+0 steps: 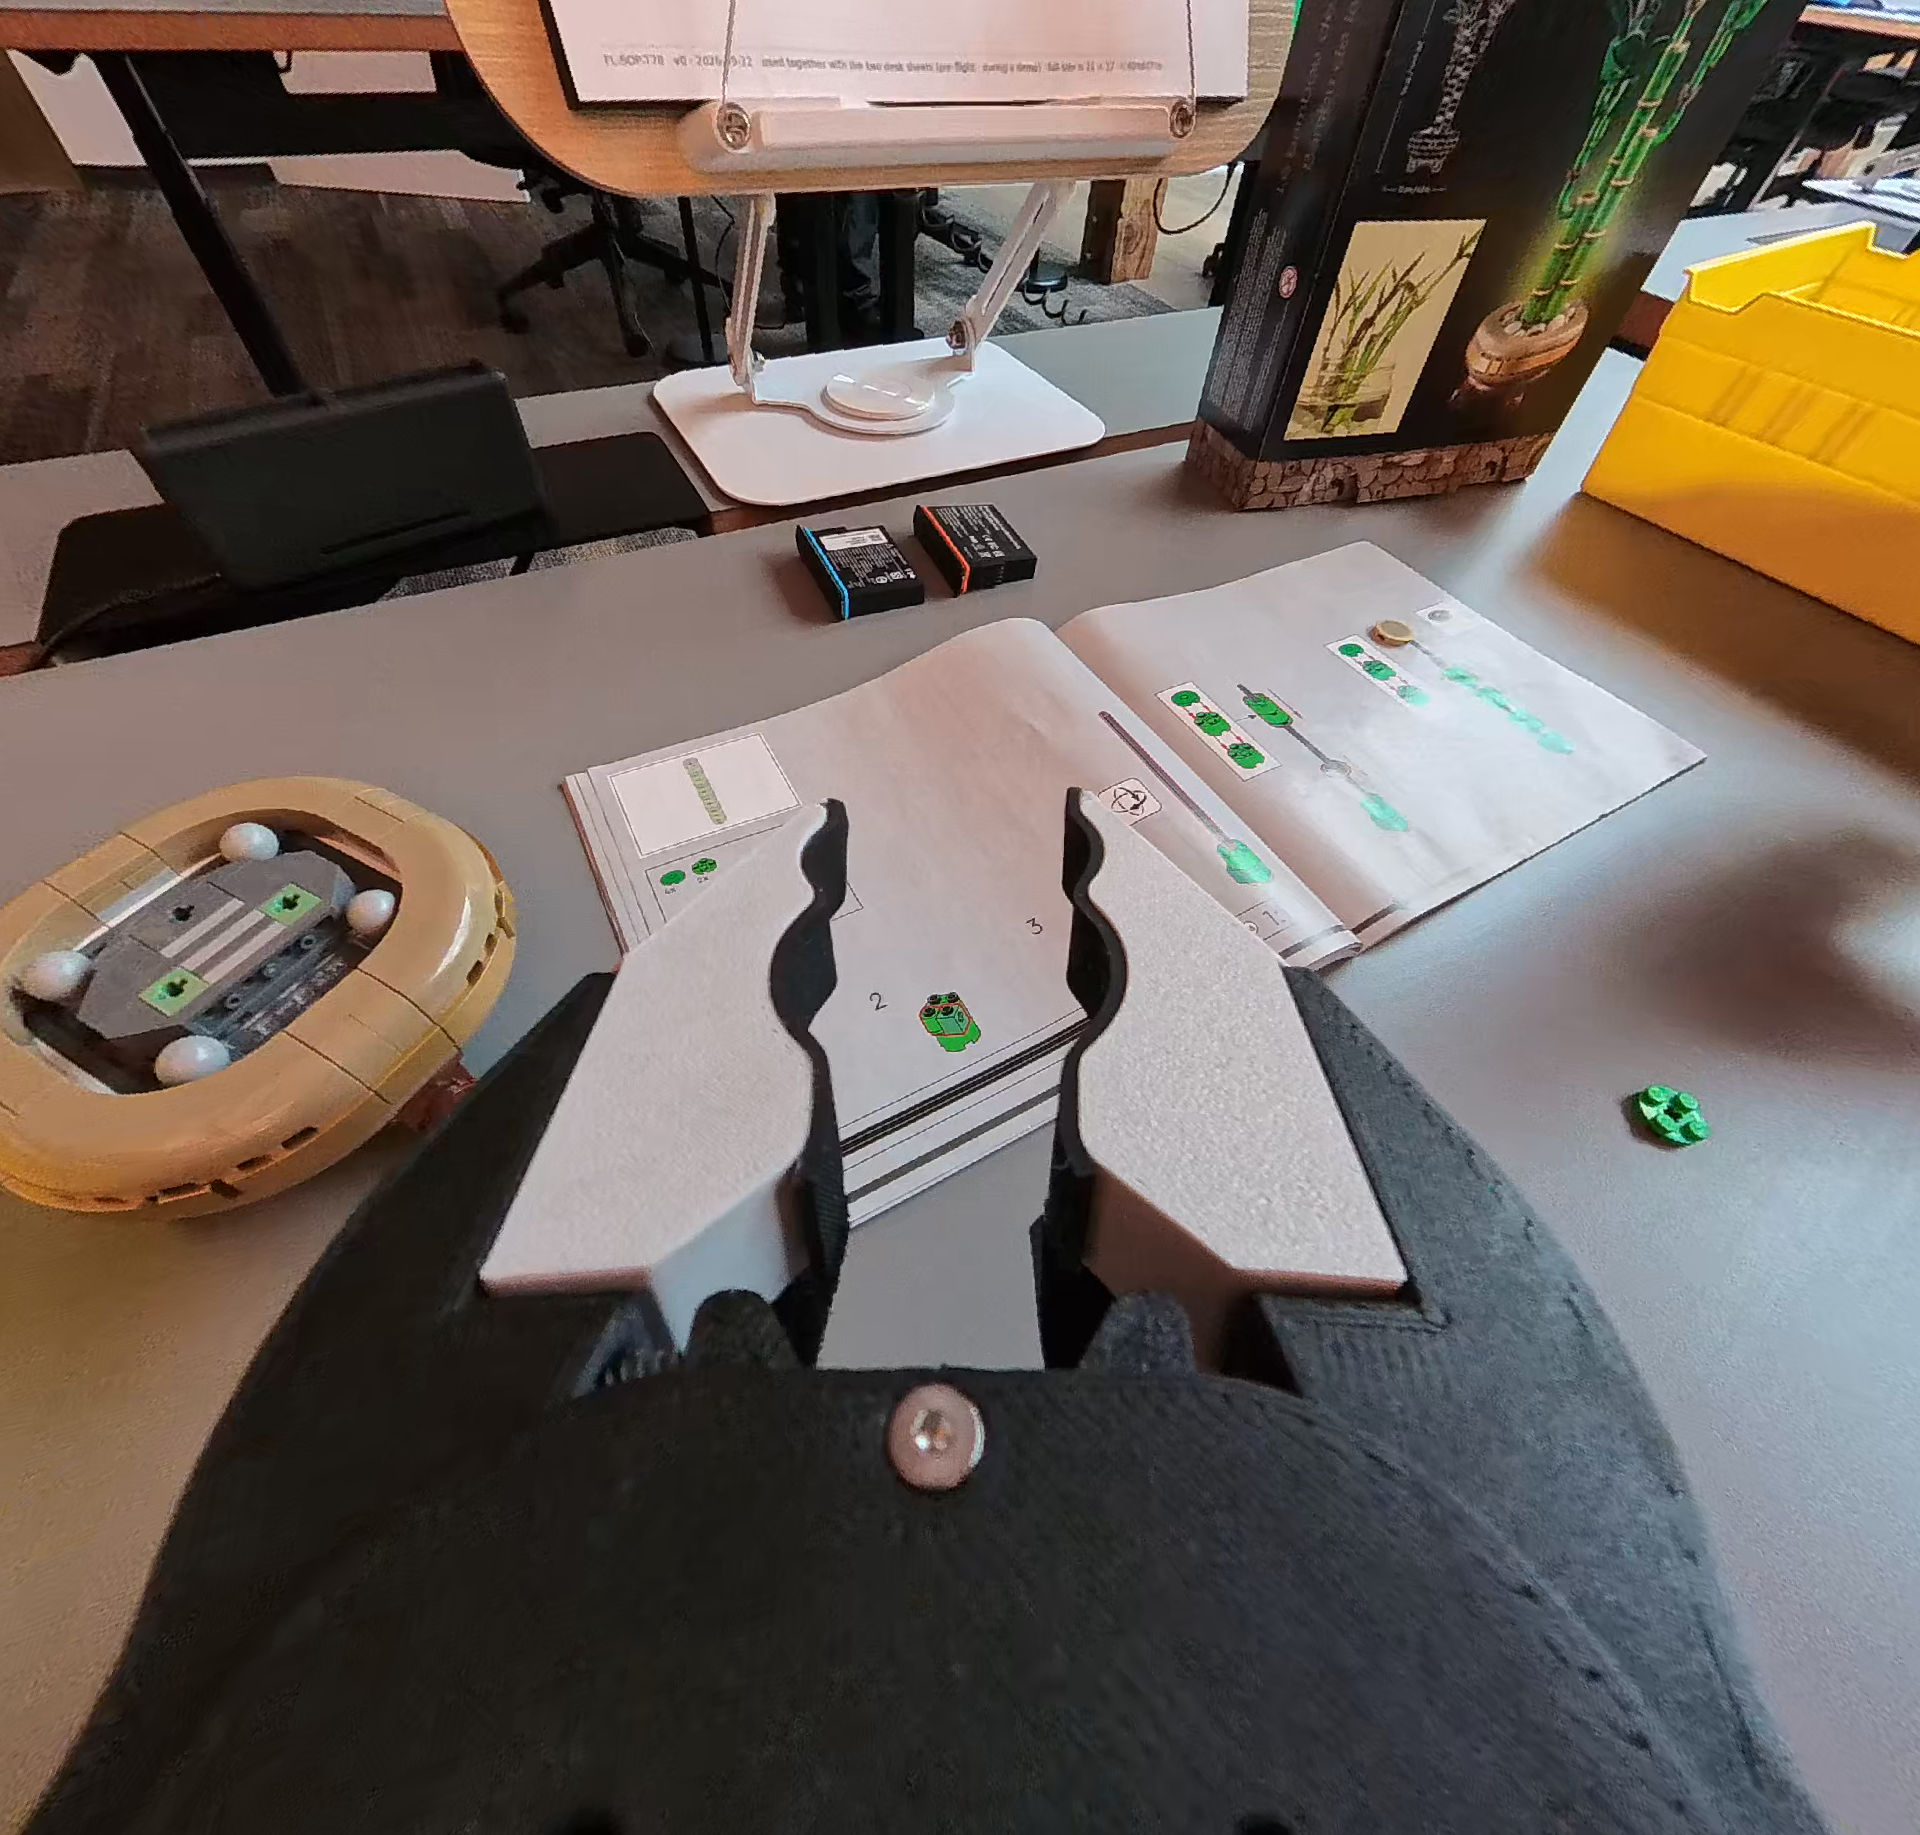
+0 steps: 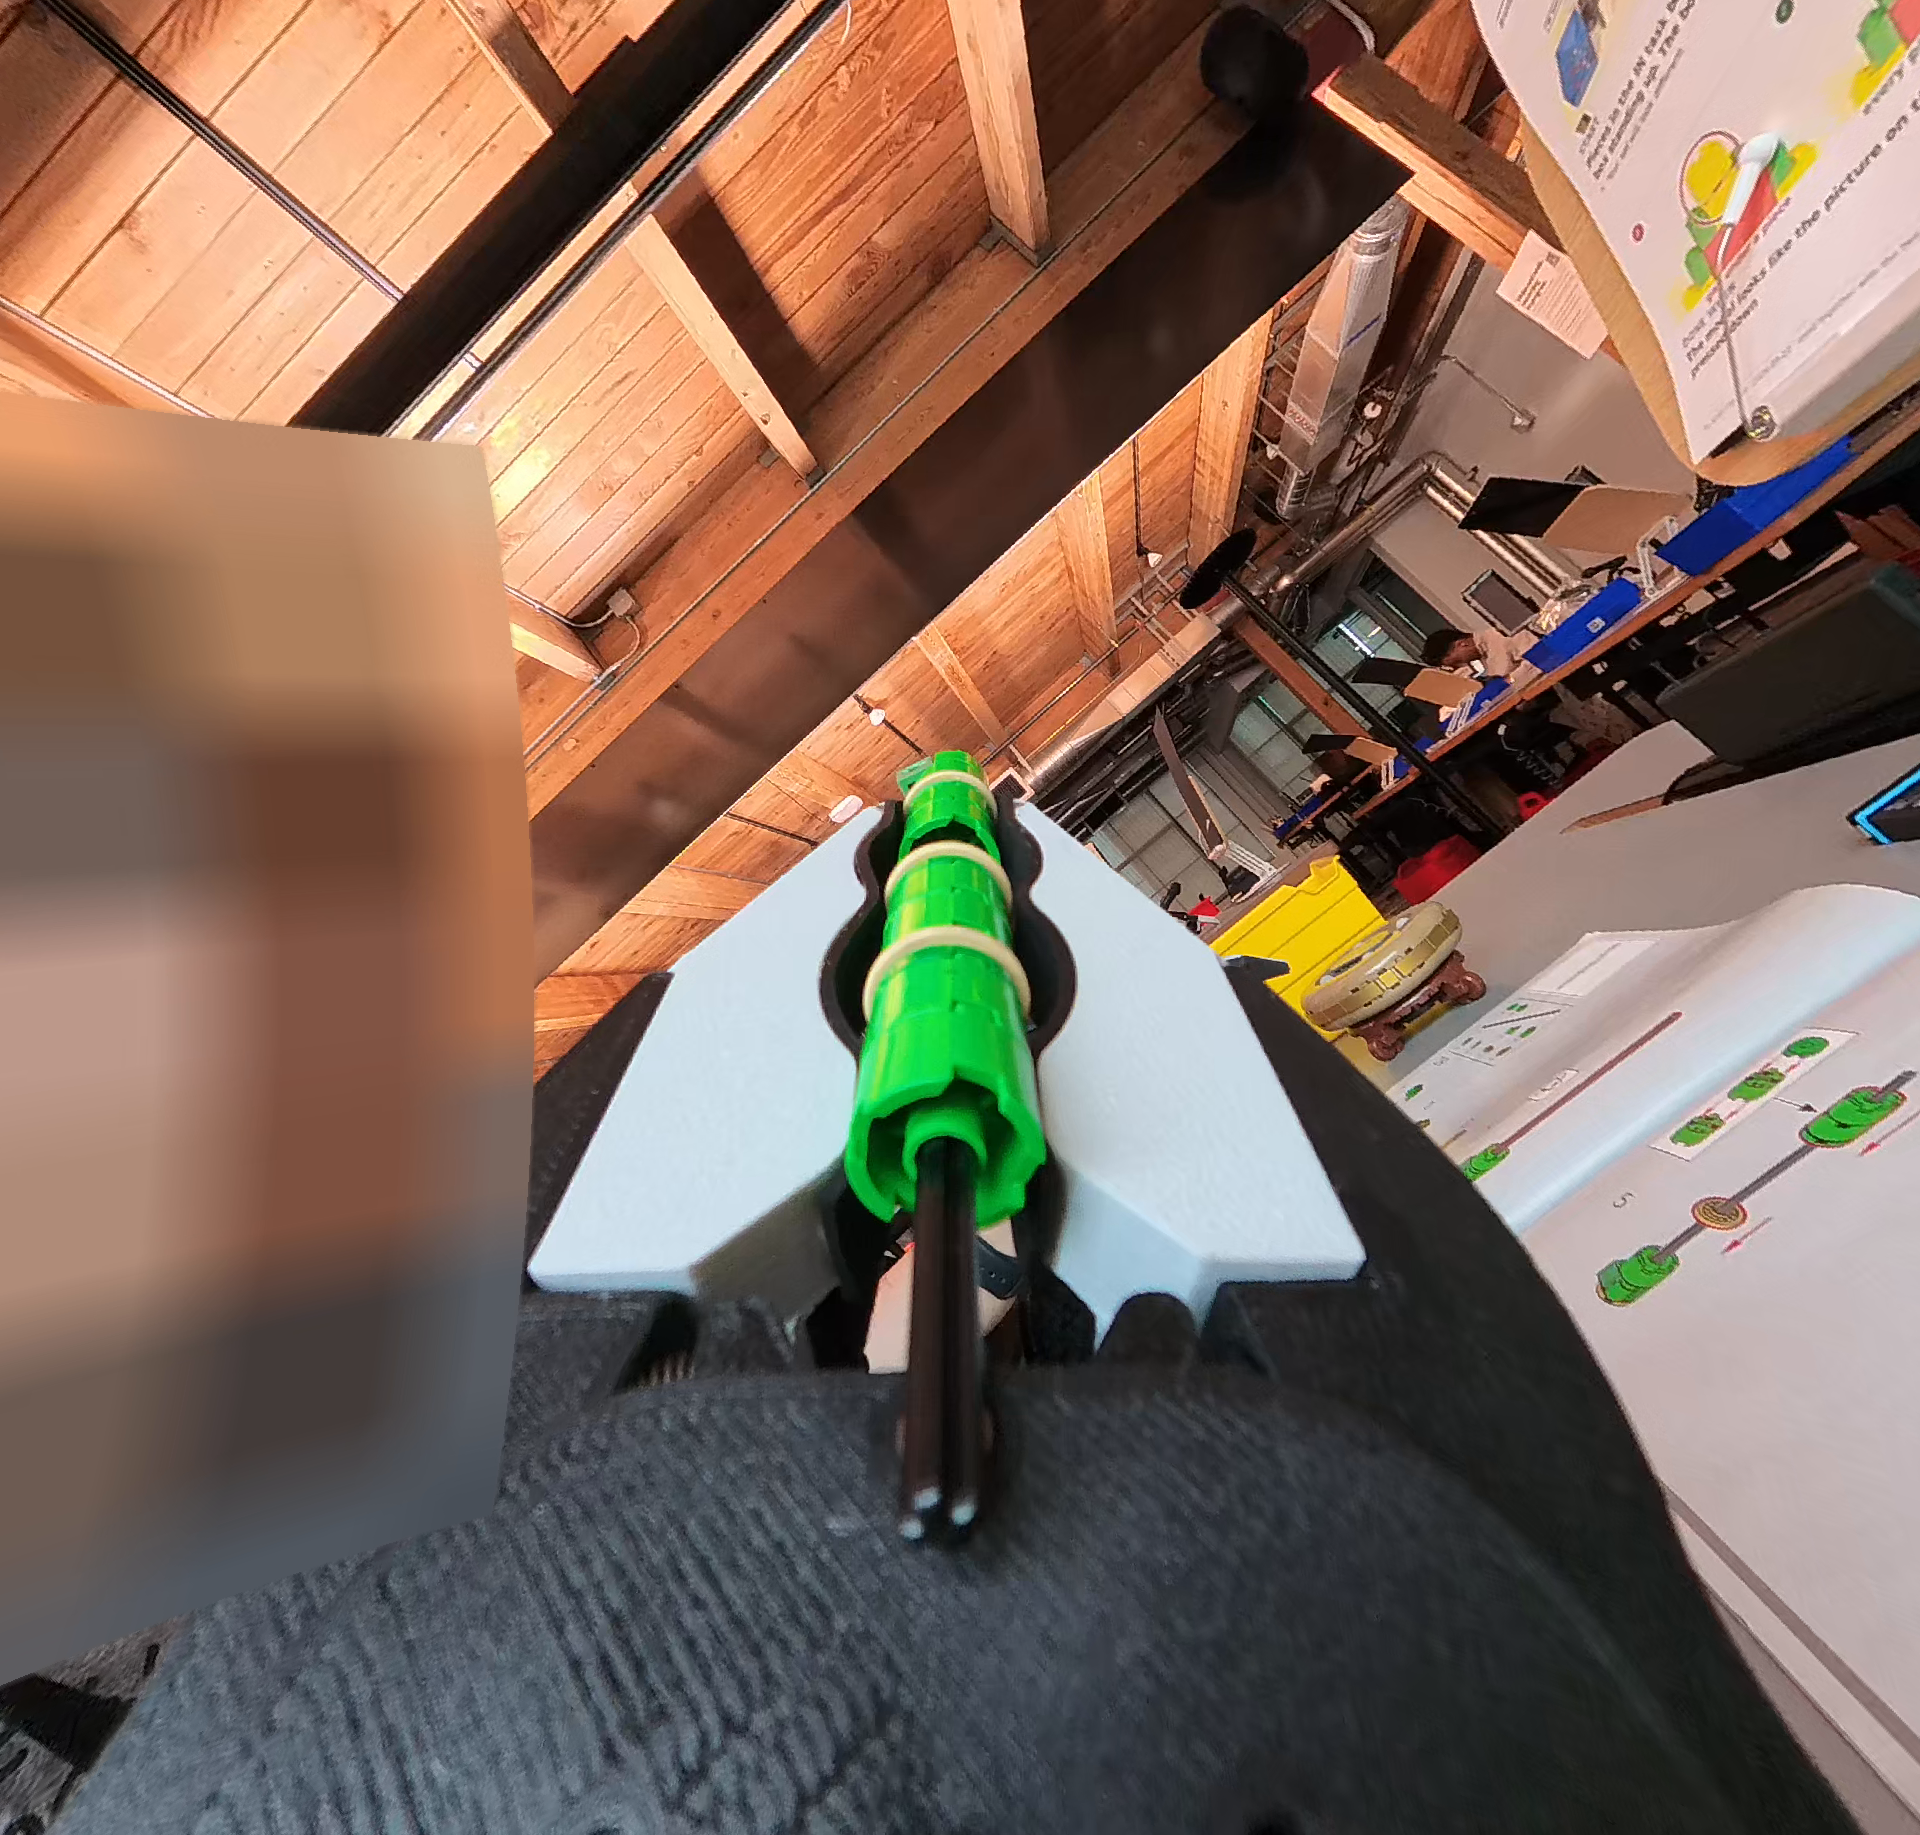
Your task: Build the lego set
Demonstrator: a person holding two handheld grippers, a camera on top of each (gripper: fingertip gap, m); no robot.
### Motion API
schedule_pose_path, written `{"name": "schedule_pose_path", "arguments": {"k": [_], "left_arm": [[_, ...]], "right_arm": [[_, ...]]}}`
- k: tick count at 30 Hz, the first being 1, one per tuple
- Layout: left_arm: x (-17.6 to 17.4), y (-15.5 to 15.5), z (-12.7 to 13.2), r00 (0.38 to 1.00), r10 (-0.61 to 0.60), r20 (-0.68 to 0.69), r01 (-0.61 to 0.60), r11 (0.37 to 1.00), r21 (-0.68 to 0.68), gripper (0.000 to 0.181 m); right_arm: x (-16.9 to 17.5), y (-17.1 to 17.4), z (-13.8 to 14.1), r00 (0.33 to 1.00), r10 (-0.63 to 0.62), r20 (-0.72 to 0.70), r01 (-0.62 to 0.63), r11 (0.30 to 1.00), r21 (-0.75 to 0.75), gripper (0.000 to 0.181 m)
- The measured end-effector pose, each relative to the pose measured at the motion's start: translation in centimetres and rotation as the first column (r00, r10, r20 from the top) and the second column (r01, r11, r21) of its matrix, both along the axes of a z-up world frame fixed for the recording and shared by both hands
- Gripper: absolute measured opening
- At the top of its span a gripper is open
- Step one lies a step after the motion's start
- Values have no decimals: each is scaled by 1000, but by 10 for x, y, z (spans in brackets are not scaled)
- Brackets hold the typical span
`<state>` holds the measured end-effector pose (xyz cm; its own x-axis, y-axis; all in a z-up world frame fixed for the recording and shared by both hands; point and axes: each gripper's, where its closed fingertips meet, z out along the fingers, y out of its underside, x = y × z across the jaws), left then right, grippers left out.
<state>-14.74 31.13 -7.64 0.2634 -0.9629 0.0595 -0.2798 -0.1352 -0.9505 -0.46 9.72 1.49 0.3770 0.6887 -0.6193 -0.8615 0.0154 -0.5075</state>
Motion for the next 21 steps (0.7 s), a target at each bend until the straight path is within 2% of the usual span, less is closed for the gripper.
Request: {"name": "schedule_pose_path", "arguments": {"k": [5,7,8,10,11,15,16,19,21], "left_arm": [[3,-8,-1,999,-44,-7,44,999,0,39],[8,-27,-1,989,-149,1,149,989,-20,37],[12,-46,-2,967,-253,9,253,966,-55,36],[16,-90,-6,884,-467,18,464,872,-154,34],[16,-106,-9,844,-537,7,529,830,-178,34],[10,-138,-26,745,-658,-104,648,752,-120,39],[5,-149,-28,701,-704,-118,692,710,-127,38],[-17,-190,-43,505,-848,-161,813,529,-244,33],[-20,-201,-54,456,-863,-216,836,499,-231,35]], "right_arm": [[2,5,-7,999,-28,28,30,999,-45,15],[0,10,-15,989,-81,127,93,991,-94,15],[0,14,-22,973,-111,201,138,982,-126,15],[0,15,-24,935,-177,308,224,967,-123,15],[0,14,-23,923,-195,332,244,963,-112,15],[5,9,-16,903,-261,341,303,950,-76,15],[6,6,-11,890,-293,350,328,943,-45,16],[5,-8,9,856,-371,360,376,925,60,15],[5,-11,13,840,-394,373,392,916,84,16]]}}
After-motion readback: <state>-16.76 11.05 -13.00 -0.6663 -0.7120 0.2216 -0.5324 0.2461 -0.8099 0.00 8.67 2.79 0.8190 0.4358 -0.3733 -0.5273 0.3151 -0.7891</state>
